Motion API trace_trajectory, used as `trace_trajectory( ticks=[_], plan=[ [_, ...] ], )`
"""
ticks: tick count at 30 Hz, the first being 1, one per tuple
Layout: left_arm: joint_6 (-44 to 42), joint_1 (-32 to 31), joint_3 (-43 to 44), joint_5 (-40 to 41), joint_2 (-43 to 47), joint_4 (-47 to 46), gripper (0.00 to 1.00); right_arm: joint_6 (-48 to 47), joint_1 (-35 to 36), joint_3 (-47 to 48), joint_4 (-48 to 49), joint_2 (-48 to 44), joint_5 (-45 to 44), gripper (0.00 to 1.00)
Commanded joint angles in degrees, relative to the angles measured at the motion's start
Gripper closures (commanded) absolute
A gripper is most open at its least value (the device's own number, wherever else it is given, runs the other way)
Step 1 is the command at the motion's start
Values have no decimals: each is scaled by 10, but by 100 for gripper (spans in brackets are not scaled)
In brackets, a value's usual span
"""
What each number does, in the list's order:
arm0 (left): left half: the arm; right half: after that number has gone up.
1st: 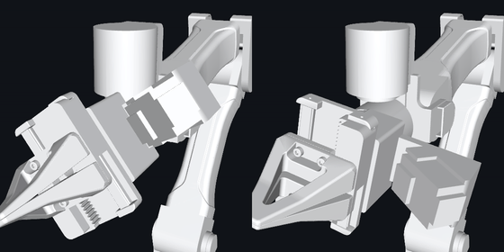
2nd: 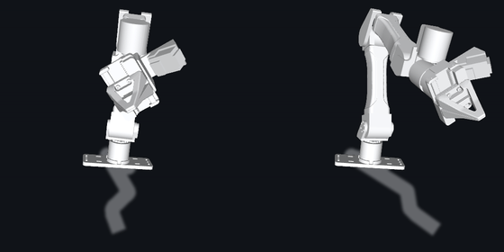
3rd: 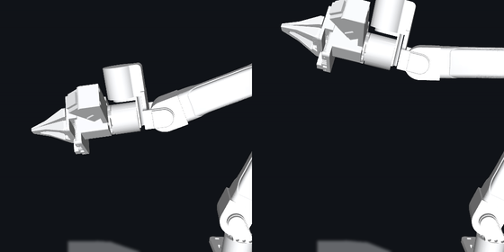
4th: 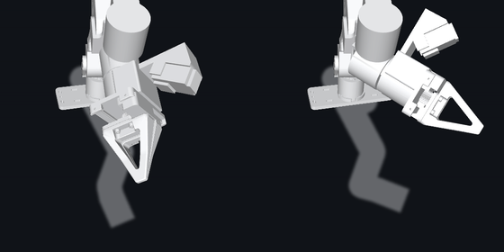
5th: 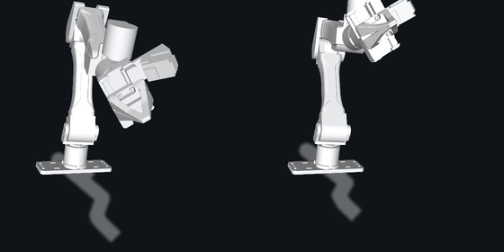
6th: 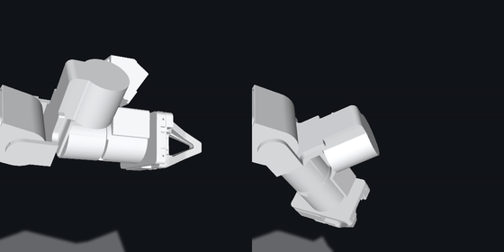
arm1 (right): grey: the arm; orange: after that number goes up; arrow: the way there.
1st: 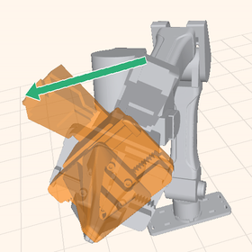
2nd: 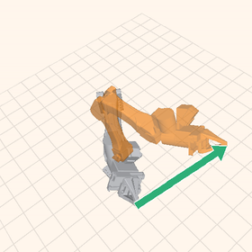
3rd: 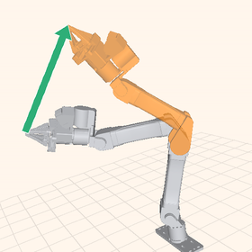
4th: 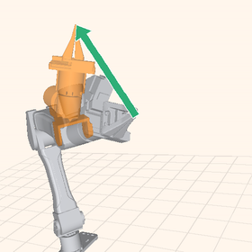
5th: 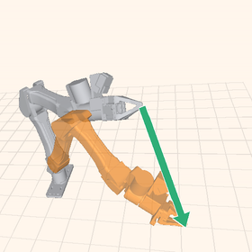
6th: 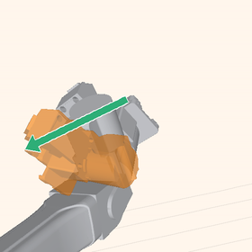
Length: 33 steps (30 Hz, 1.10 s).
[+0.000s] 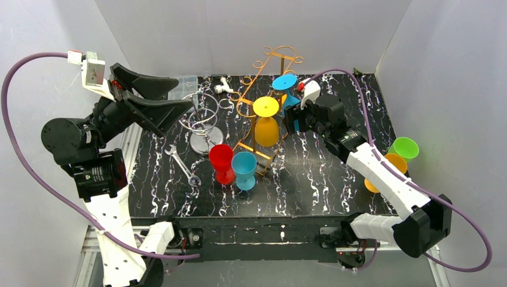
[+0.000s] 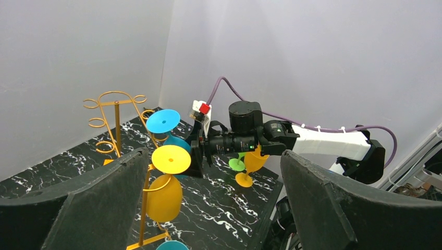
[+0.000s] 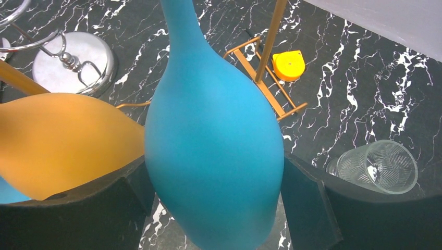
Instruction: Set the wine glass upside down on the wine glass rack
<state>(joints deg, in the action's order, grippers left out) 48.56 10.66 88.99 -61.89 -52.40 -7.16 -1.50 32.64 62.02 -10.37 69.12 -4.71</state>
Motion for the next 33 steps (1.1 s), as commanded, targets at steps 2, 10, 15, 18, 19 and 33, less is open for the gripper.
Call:
trace_trajectory(
  ticks=[2, 10, 15, 18, 19, 33],
  plan=[
    [-6, -1, 18, 6, 2, -6, 2, 3, 0, -10, 38, -21, 21, 20],
    [-6, -1, 15, 5, 5, -6, 2, 11, 0, -25, 35, -47, 35, 21],
    [-4, -2, 16, 6, 6, -6, 2, 11, 0, -26, 39, -36, 39, 21],
    [-5, -1, 18, 5, 7, -6, 2, 11, 0, -21, 43, -24, 37, 21],
    [-5, -2, 19, 5, 7, -6, 2, 11, 0, -20, 44, -20, 37, 21],
    [-4, -2, 22, 3, 5, -4, 2, 23, 0, -12, 58, -9, 32, 22]
  ],
)
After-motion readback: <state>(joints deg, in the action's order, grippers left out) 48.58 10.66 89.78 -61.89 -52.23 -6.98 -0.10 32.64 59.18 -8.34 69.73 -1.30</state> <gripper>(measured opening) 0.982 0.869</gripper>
